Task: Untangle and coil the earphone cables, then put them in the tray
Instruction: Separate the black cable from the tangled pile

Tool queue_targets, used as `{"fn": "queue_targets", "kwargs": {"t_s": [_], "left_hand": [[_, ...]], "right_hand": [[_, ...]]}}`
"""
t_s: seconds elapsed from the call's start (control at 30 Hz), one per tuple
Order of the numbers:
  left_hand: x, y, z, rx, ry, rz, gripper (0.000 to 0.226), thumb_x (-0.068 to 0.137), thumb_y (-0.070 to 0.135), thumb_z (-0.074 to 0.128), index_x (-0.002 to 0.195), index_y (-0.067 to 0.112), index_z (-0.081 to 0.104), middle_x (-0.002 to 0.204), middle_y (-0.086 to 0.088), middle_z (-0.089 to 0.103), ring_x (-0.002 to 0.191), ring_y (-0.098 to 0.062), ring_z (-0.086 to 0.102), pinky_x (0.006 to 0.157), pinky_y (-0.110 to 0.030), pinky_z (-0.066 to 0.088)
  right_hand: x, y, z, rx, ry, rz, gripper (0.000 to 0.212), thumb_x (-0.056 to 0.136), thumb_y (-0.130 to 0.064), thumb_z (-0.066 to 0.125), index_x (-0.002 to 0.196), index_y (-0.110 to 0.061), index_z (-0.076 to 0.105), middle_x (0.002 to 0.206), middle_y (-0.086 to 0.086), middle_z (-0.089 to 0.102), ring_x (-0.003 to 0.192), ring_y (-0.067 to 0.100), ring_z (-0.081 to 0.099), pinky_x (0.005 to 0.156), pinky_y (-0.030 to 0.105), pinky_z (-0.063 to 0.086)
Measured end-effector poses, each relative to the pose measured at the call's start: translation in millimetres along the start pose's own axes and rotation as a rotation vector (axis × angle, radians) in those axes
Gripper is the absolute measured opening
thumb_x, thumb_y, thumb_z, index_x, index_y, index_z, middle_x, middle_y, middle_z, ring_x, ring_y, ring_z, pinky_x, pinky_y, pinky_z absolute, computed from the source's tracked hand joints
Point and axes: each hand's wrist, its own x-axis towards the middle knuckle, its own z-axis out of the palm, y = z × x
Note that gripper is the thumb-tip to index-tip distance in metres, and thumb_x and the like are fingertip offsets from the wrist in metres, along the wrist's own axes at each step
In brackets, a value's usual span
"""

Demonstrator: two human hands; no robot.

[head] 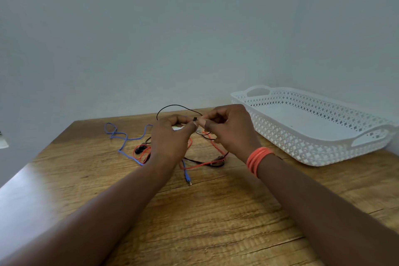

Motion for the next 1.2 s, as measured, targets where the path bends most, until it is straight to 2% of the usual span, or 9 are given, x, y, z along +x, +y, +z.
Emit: {"fn": "queue_targets", "kwargs": {"t_s": [0.07,0.23,0.43,0.53,0.67,0.9,1.0,1.07,1.2], "left_hand": [[0.3,2.1,-1.4,-0.037,-0.004,-0.014,0.004,0.085,0.023,0.072,0.082,0.02,0.07,0.064,0.009,0.06,0.054,-0.003,0.048,0.056,-0.023,0.037],[0.9,1.5,-2.6,-0.156,-0.025,-0.092,0.006,0.088,0.02,0.069,0.093,0.018,0.072,0.056,0.005,0.051,0.045,-0.009,0.041,0.041,-0.015,0.036],[4.7,0.2,-2.1,-0.279,-0.028,-0.205,0.012,0.088,0.012,0.067,0.1,0.01,0.07,0.059,0.003,0.051,0.044,-0.01,0.041,0.04,-0.015,0.036],[2.9,1.7,-3.0,-0.282,-0.06,-0.189,0.009,0.088,0.012,0.068,0.096,0.011,0.072,0.051,0.008,0.051,0.044,-0.011,0.039,0.04,-0.016,0.035],[-4.5,8.0,-3.3,-0.185,-0.07,-0.05,0.002,0.086,0.019,0.071,0.084,0.02,0.072,0.049,0.013,0.058,0.05,-0.016,0.038,0.04,-0.016,0.035],[-6.4,10.7,-4.6,-0.136,-0.072,0.044,0.014,0.081,0.028,0.076,0.089,0.016,0.075,0.055,0.011,0.064,0.042,-0.011,0.04,0.04,-0.016,0.035],[-8.1,11.9,-4.6,-0.096,-0.091,0.071,0.008,0.085,0.024,0.072,0.088,0.017,0.074,0.049,0.014,0.061,0.039,-0.008,0.041,0.039,-0.014,0.033],[-8.8,11.9,-4.1,-0.107,-0.096,0.068,0.005,0.087,0.019,0.07,0.086,0.019,0.074,0.05,0.014,0.061,0.043,-0.016,0.041,0.039,-0.016,0.033],[-7.9,11.1,-3.1,-0.048,-0.095,0.103,0.008,0.089,0.018,0.069,0.085,0.022,0.075,0.046,0.018,0.058,0.036,-0.007,0.041,0.039,-0.015,0.035]], "right_hand": [[0.9,-1.9,-0.6,0.142,-0.035,0.112,0.007,0.082,-0.015,0.075,0.083,-0.007,0.075,0.072,0.004,0.072,0.063,0.013,0.068,0.05,0.024,0.055],[3.7,-4.6,-5.3,0.497,-0.255,0.446,0.014,0.087,-0.016,0.07,0.09,-0.002,0.07,0.074,0.007,0.068,0.061,0.013,0.061,0.051,0.022,0.052],[4.7,-8.2,-10.4,0.687,-0.336,0.459,0.013,0.09,-0.014,0.063,0.079,-0.008,0.067,0.074,0.005,0.066,0.065,0.012,0.061,0.054,0.019,0.054],[4.3,-6.0,-8.5,0.601,-0.213,0.377,0.006,0.085,-0.015,0.071,0.085,-0.009,0.069,0.08,0.007,0.068,0.067,0.013,0.059,0.052,0.021,0.05],[4.5,-1.4,-4.2,0.317,-0.035,0.088,0.011,0.078,-0.014,0.079,0.081,-0.006,0.072,0.068,0.004,0.063,0.061,0.009,0.058,0.048,0.02,0.048],[2.2,0.0,-0.6,0.151,0.011,-0.065,0.017,0.079,-0.011,0.078,0.095,-0.008,0.075,0.067,0.0,0.067,0.063,0.024,0.067,0.053,0.029,0.059],[2.6,1.5,2.2,0.082,0.024,-0.12,0.008,0.082,-0.014,0.075,0.089,-0.011,0.075,0.073,-0.001,0.068,0.065,0.012,0.063,0.055,0.016,0.051],[2.4,1.9,3.1,0.007,0.02,-0.156,0.005,0.085,-0.015,0.071,0.086,-0.011,0.072,0.078,-0.001,0.067,0.068,0.003,0.058,0.058,0.006,0.042],[1.7,1.8,4.6,-0.118,0.036,-0.219,0.009,0.09,-0.014,0.064,0.087,-0.008,0.069,0.085,0.003,0.065,0.074,0.003,0.055,0.062,0.004,0.037]]}}
